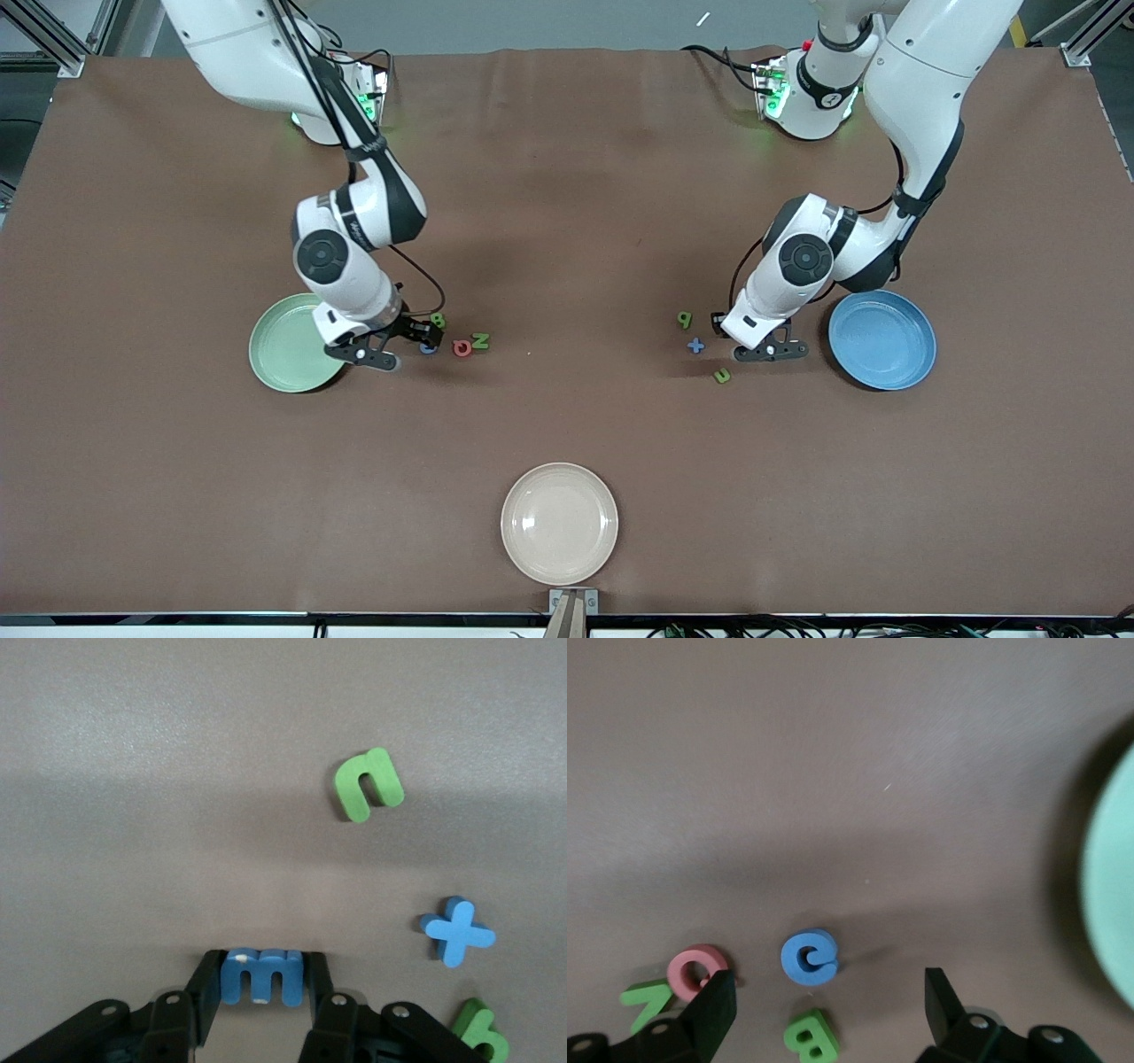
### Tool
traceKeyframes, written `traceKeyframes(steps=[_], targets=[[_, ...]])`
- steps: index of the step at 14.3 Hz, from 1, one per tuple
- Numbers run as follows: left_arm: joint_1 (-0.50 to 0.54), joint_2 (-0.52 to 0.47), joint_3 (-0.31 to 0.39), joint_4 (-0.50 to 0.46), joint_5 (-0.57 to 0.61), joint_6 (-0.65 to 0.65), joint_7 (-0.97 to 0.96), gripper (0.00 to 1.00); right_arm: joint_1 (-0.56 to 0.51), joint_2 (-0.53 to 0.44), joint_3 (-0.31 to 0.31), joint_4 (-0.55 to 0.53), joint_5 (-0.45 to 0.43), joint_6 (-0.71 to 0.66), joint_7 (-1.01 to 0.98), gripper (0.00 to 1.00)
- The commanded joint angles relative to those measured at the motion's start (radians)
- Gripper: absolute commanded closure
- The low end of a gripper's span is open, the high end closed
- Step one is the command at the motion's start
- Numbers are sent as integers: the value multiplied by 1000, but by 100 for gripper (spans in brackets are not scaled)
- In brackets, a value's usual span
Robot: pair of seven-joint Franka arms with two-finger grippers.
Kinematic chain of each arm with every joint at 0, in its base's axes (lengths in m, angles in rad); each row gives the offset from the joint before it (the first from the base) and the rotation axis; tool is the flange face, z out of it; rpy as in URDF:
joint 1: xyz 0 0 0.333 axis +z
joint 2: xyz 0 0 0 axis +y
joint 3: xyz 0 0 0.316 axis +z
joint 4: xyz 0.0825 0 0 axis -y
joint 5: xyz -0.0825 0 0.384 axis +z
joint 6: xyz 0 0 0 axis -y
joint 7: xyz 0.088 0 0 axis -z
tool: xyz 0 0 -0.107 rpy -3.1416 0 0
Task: Sort upper and lower case letters into plates
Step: 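Carry the m to the blue plate while the right gripper drops C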
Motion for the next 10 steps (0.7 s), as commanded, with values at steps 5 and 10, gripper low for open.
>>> traceKeyframes(steps=[5, 10], targets=[[37, -72, -6, -18, 20, -6, 8, 79, 31, 42, -12, 1, -2, 47, 48, 21], [135, -240, -36, -43, 15, -238, 189, 78, 37, 54, -12, 0, -2, 62, 50, 43]])
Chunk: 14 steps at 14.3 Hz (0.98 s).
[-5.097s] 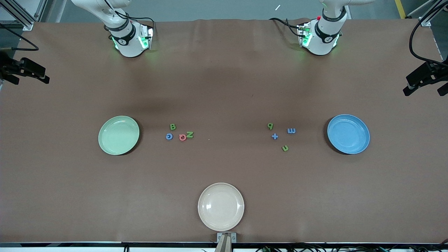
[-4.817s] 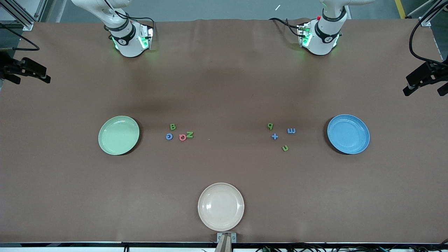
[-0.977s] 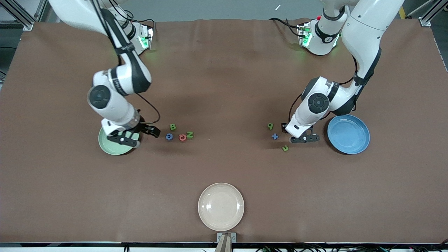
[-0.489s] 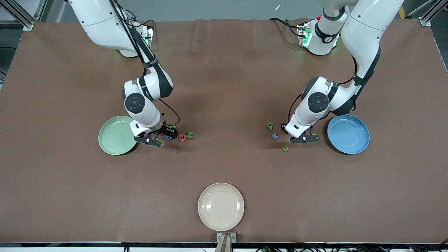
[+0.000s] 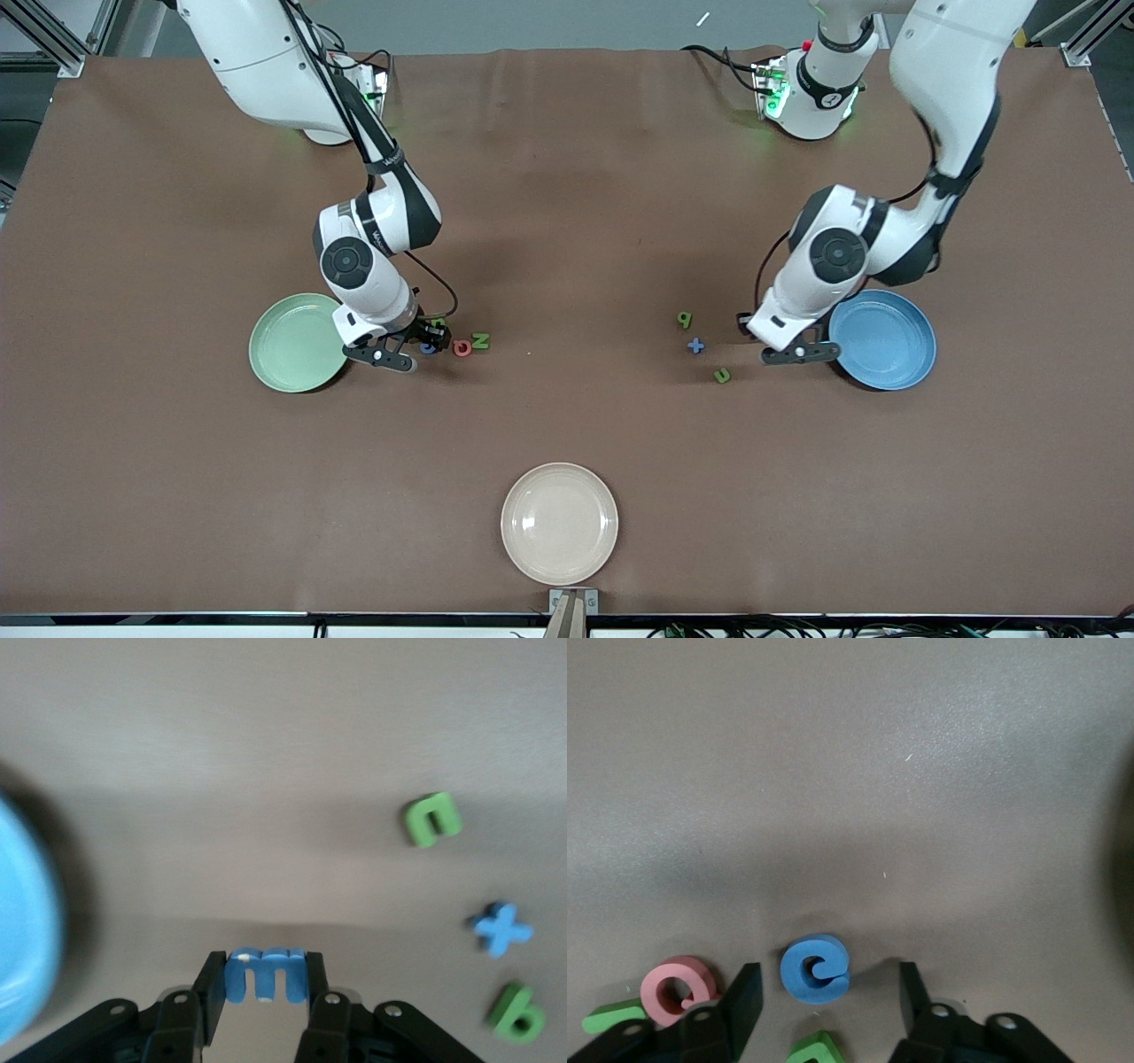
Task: Sort upper and lower case letters into plates
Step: 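Carry the m to the blue plate while the right gripper drops C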
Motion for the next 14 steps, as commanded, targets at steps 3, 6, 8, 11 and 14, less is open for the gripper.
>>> traceKeyframes(steps=[3, 6, 8, 11, 14], targets=[[166, -160, -41, -137, 12, -51, 260, 78, 24, 16, -10, -1, -2, 24, 21, 44], [287, -169, -41, -163, 12, -46, 469, 78, 24, 16, -10, 0, -2, 24, 21, 57], [358, -154, -39, -165, 12, -26, 590, 78, 23, 16, -10, 0, -2, 24, 21, 76], [413, -111, -38, -160, 14, 32, 707, 78, 7, 12, -10, 10, -2, 7, 24, 96], [438, -53, -36, -154, 14, 125, 766, 78, -32, -37, -14, 39, -2, -89, 8, 99]])
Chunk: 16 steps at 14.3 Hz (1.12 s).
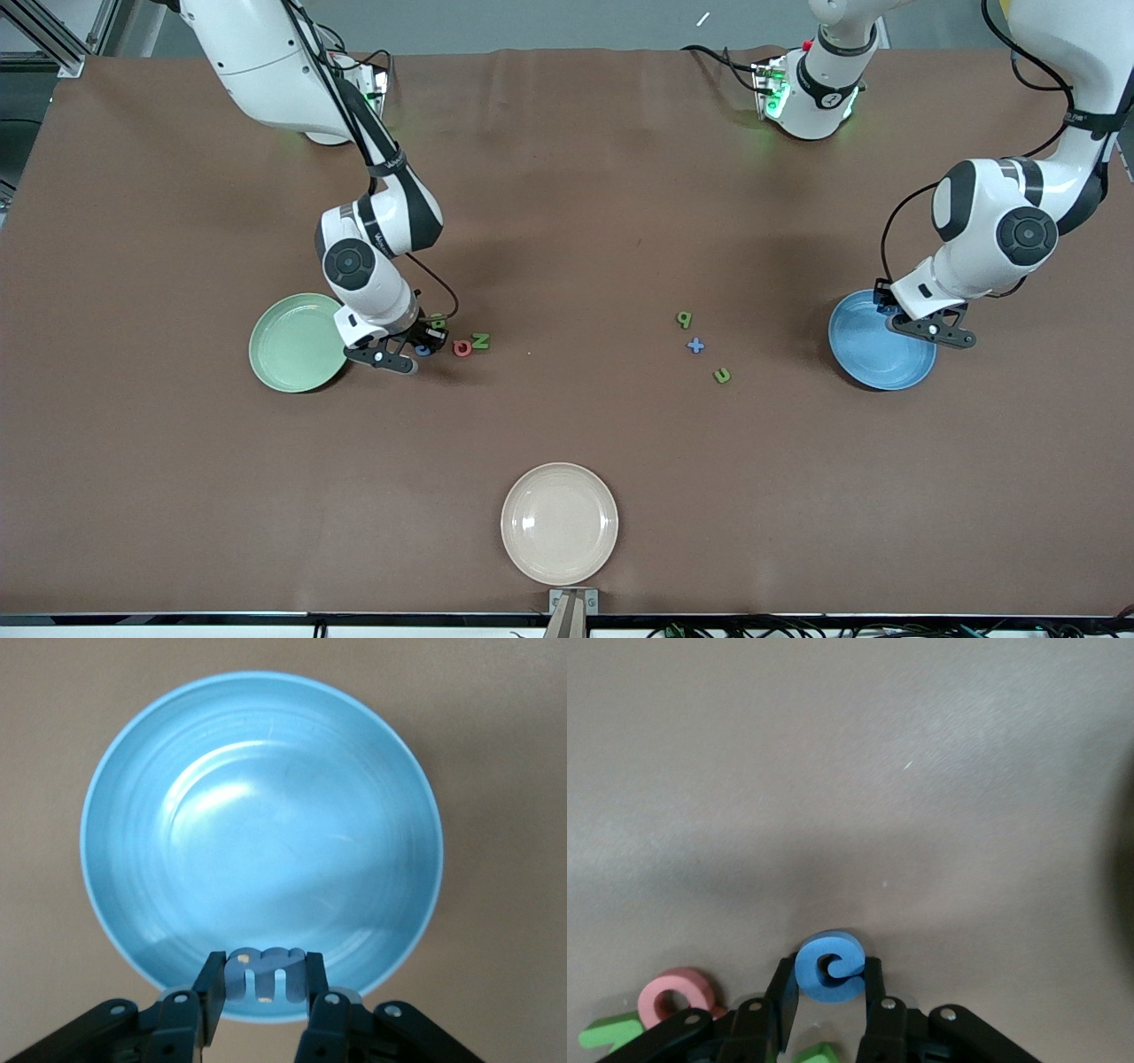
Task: Sort upper and lower case letters into plates
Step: 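Carry the m to the blue plate while the right gripper drops C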
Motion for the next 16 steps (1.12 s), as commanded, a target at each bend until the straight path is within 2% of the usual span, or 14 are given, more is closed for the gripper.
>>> traceKeyframes(steps=[1, 6, 11, 12, 14, 16], targets=[[18, 50, -10, 7, 13, 70, 59, 78, -55, -61, 2, 37, -3, -129, -11, 99], [55, 101, -7, 16, 71, 110, 100, 78, -210, -147, 2, 25, -3, -242, -267, 100], [75, 107, -7, 10, 118, 110, 100, 74, -315, -219, 2, -90, -3, -237, -423, 99], [75, 107, -7, 10, 118, 108, 101, 68, -341, -230, 2, -107, -3, -237, -457, 99], [74, 98, -10, 11, 119, 105, 103, 26, -387, -238, 2, -138, -3, -234, -517, 99], [72, 73, -21, 16, 119, 91, 98, 10, -424, -233, 4, -164, -3, -222, -555, 98]])
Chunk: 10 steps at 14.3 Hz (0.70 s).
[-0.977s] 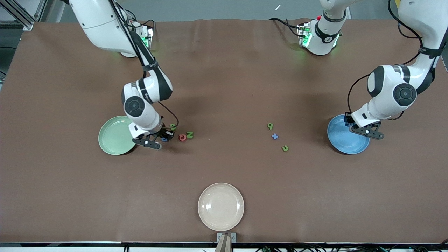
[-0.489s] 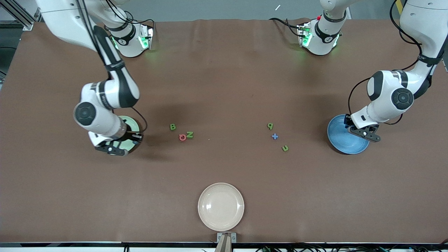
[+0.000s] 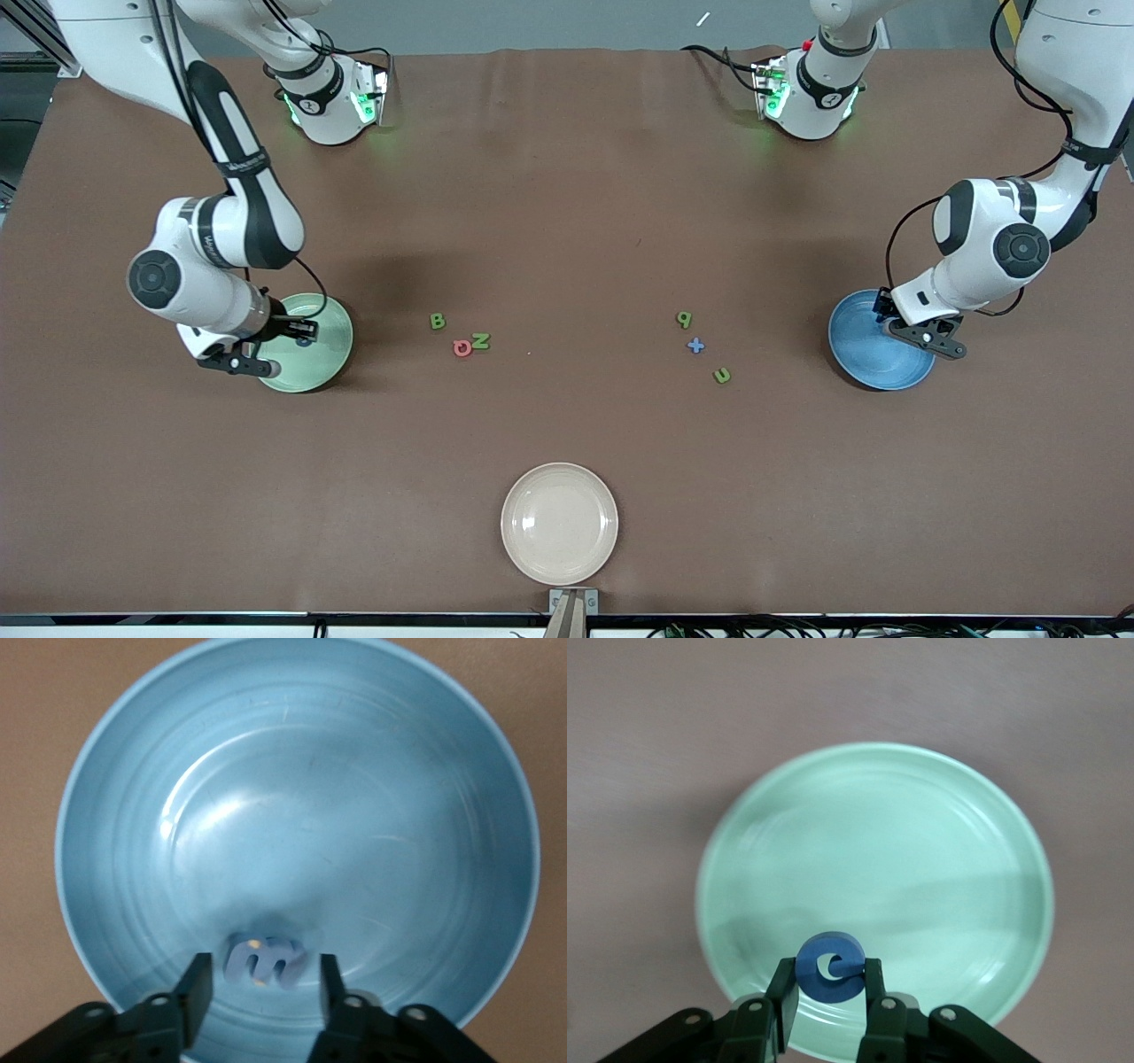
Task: Sort upper and lower case letters into plates
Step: 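Carry the m to the blue plate while the right gripper drops C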
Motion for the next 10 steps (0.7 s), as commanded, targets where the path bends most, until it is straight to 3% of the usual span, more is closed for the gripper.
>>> traceKeyframes(steps=[1, 5, 10], targets=[[8, -45, -38, 6, 20, -26, 2, 5, -55, -37, 19, -78, -1, 33, -48, 98], [8, -64, -156, 75, 4, -146, -171, 1, -49, -21, 21, -83, 1, 38, -49, 97], [-52, 25, -292, 183, 0, -155, -692, 1, -46, 22, 22, -82, 7, 54, -49, 89]])
